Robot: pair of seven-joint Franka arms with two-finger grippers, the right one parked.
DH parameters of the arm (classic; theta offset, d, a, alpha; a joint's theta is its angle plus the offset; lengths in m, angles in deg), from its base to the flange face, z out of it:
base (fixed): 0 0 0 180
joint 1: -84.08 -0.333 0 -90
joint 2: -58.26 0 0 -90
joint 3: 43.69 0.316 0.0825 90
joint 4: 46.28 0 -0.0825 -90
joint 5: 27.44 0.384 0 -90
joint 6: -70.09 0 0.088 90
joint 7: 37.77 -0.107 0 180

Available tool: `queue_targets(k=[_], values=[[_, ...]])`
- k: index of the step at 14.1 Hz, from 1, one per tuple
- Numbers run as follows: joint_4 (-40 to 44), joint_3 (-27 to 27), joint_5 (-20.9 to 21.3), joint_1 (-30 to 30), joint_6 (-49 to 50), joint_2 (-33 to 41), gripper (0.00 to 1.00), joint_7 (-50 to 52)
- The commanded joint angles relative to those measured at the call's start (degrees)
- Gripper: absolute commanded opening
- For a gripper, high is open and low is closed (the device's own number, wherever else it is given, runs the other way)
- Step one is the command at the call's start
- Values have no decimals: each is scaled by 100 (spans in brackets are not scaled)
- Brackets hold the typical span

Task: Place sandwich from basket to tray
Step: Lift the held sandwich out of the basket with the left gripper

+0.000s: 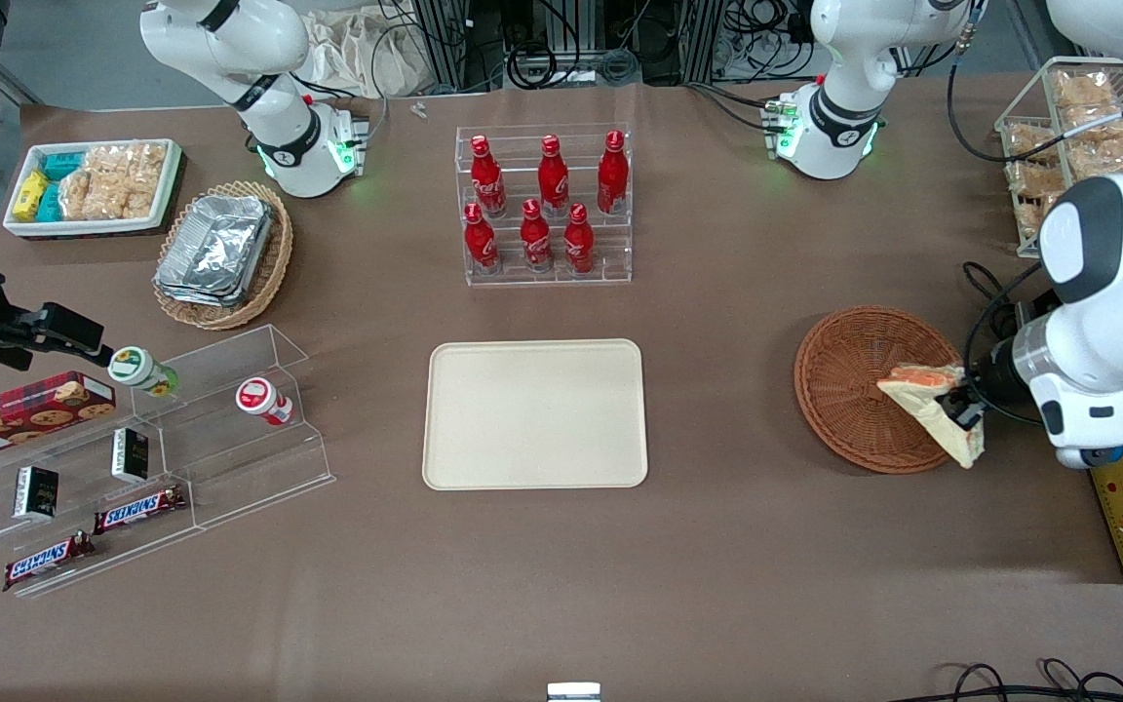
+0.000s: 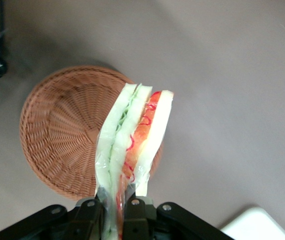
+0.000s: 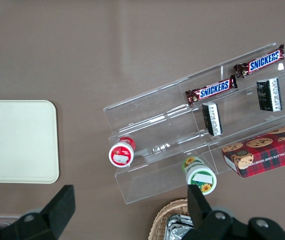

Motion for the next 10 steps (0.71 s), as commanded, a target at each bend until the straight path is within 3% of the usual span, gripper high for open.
queue_targets(k=[1,4,10], values=[[655,-631,-42,69,548,-119,0,-207],[683,-1484,116,182,620,-269,0,-224],[806,-1539,231,1387,418,-1103,0,-198]])
